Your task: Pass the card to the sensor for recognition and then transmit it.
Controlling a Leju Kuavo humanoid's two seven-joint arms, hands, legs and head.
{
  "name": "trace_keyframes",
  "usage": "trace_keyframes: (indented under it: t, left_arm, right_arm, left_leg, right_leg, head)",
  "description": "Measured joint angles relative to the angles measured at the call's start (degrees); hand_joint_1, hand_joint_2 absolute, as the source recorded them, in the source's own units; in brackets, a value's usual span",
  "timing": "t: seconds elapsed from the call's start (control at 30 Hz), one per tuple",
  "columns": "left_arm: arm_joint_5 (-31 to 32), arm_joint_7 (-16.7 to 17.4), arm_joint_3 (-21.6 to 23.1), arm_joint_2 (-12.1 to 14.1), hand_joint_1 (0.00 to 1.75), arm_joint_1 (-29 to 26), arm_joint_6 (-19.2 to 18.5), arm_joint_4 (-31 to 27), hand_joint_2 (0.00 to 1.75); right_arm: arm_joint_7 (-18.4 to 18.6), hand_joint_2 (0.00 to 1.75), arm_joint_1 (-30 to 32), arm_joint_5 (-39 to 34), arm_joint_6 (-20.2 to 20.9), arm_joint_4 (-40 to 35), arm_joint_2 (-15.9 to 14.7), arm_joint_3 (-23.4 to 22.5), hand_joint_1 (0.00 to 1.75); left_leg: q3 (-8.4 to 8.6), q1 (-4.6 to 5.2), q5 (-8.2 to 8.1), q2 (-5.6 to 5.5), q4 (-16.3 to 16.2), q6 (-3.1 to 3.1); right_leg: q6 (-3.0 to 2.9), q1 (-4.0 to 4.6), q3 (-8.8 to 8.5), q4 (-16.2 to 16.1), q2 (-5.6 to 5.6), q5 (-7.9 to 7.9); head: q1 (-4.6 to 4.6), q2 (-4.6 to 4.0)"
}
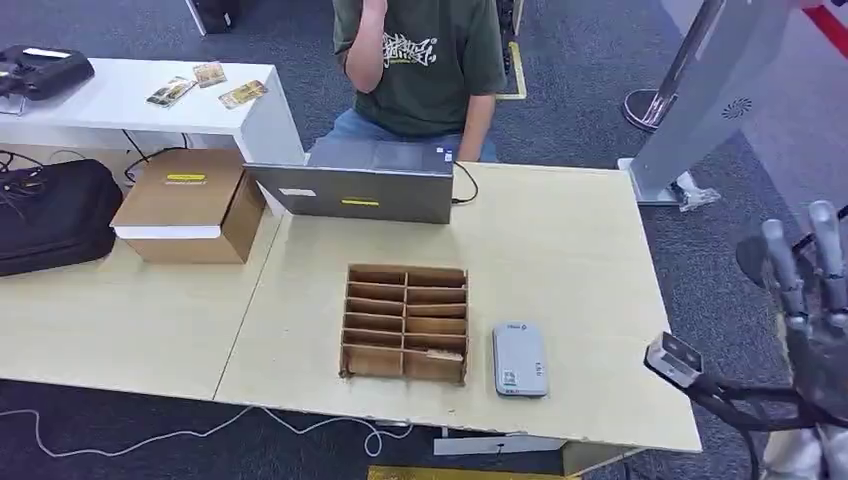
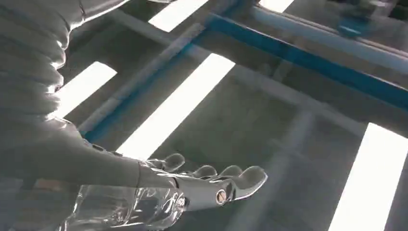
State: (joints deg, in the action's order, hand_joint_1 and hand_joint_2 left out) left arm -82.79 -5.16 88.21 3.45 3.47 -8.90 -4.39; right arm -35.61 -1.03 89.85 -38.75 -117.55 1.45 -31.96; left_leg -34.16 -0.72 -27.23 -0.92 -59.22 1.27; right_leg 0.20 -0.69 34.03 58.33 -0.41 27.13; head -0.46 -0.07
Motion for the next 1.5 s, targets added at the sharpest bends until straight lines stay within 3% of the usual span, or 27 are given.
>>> trace_keyframes:
  t: [0.03,0.1,0.23,0.37,0.77,1.07,1.27,1.3,1.33,1.4,1.43,1.5]
  left_arm:
    - [-0.07,-0.02,-0.02,-0.04,0.00,0.00,0.04,0.00,0.00]
    - [-0.33,-0.02,-0.02,-0.07,0.00,-0.11,0.11,0.00,0.00]
    - [-1.38,-0.28,-0.07,-0.31,0.00,-0.09,0.02,0.04,0.00]
    - [-2.47,-0.42,-0.15,-0.77,0.00,-0.28,-0.22,0.20,0.00]
    - [-4.81,-1.62,-1.49,-2.49,0.00,-0.67,-1.22,1.70,0.00]
    - [-5.33,-2.08,-1.73,-2.95,0.00,-1.10,-1.25,2.08,0.00]
    - [-5.22,-2.08,-1.73,-2.93,0.00,-1.07,-1.38,2.21,0.00]
    - [-5.22,-2.08,-1.73,-2.93,0.00,-1.08,-1.40,2.23,0.00]
    - [-5.31,-2.05,-1.73,-2.93,0.00,-1.07,-1.44,2.23,0.00]
    - [-5.75,-1.94,-1.73,-2.99,0.00,-0.88,-1.49,2.25,0.00]
    - [-5.90,-1.90,-1.73,-3.15,0.00,-0.24,-1.55,2.25,0.00]
    - [-6.18,-1.90,-1.73,-3.17,0.00,0.49,-1.60,2.30,0.00]
  right_arm:
    - [5.53,1.75,1.20,0.00,0.00,-0.68,2.12,-0.98,0.00]
    - [9.62,1.75,2.92,0.04,0.00,-1.88,5.44,-2.25,0.00]
    - [10.43,1.75,7.04,0.26,0.00,-3.36,11.54,-3.08,0.00]
    - [12.13,1.75,11.56,0.20,0.00,-3.41,14.11,-2.55,0.00]
    - [8.98,1.75,20.86,0.22,0.33,-0.28,16.52,0.60,0.00]
    - [3.74,1.75,28.75,0.17,6.81,1.07,16.58,1.18,0.00]
    - [4.23,1.75,33.04,0.17,12.38,0.40,16.56,1.44,0.00]
    - [6.37,1.75,33.26,0.17,14.39,0.20,16.32,1.75,0.00]
    - [11.12,1.75,32.10,0.17,18.90,0.24,14.34,2.81,0.00]
    - [28.27,1.75,23.31,0.22,33.52,2.26,5.76,8.61,0.00]
    - [42.00,1.75,19.59,0.22,38.92,3.02,1.64,13.75,0.00]
    - [70.88,1.75,14.94,0.33,39.83,3.80,-3.82,26.88,0.00]
  left_leg:
    - [0.00,0.02,-0.02,0.00,0.00,0.02]
    - [0.01,0.03,-0.07,0.11,0.00,0.01]
    - [0.06,0.05,-0.17,0.22,0.00,-0.01]
    - [0.06,0.07,-0.18,0.21,0.00,-0.03]
    - [0.13,0.07,-0.26,0.24,-0.01,-0.01]
    - [0.15,0.08,-0.31,0.26,-0.01,-0.07]
    - [0.14,0.08,-0.33,0.26,-0.01,-0.06]
    - [0.04,0.07,-0.34,0.28,0.04,-0.06]
    - [-0.32,0.04,-0.35,0.33,0.08,-0.05]
    - [-0.30,0.09,-0.31,1.16,0.10,-0.08]
    - [-0.32,0.18,-0.20,1.18,0.09,-0.25]
    - [-0.24,0.16,-0.01,0.56,0.00,-0.33]
  right_leg:
    - [0.01,-0.01,0.00,0.00,0.01,0.01]
    - [0.00,-0.01,0.01,-0.02,0.10,0.02]
    - [0.03,-0.03,-0.03,-0.04,0.18,0.04]
    - [0.05,-0.05,-0.06,-0.05,0.18,0.05]
    - [0.08,-0.06,-0.09,-0.06,0.21,0.10]
    - [0.11,-0.06,-0.11,-0.06,0.25,0.15]
    - [0.11,-0.06,-0.12,-0.07,0.25,0.15]
    - [0.11,-0.06,-0.22,-0.04,0.25,0.15]
    - [0.10,-0.04,-0.29,-0.08,0.31,0.14]
    - [0.09,-0.15,-0.09,-0.05,0.99,-0.23]
    - [0.21,-0.29,-0.05,-0.04,1.02,-0.26]
    - [0.46,-0.23,-0.19,-0.22,0.58,-0.19]
  head:
    - [0.02,0.00]
    - [0.04,0.00]
    - [0.02,-0.02]
    - [0.04,-0.02]
    - [0.04,0.00]
    - [0.04,0.00]
    - [0.02,0.00]
    - [0.00,0.00]
    - [0.02,-0.02]
    - [-0.02,-0.02]
    - [-0.09,0.00]
    - [0.24,-0.02]
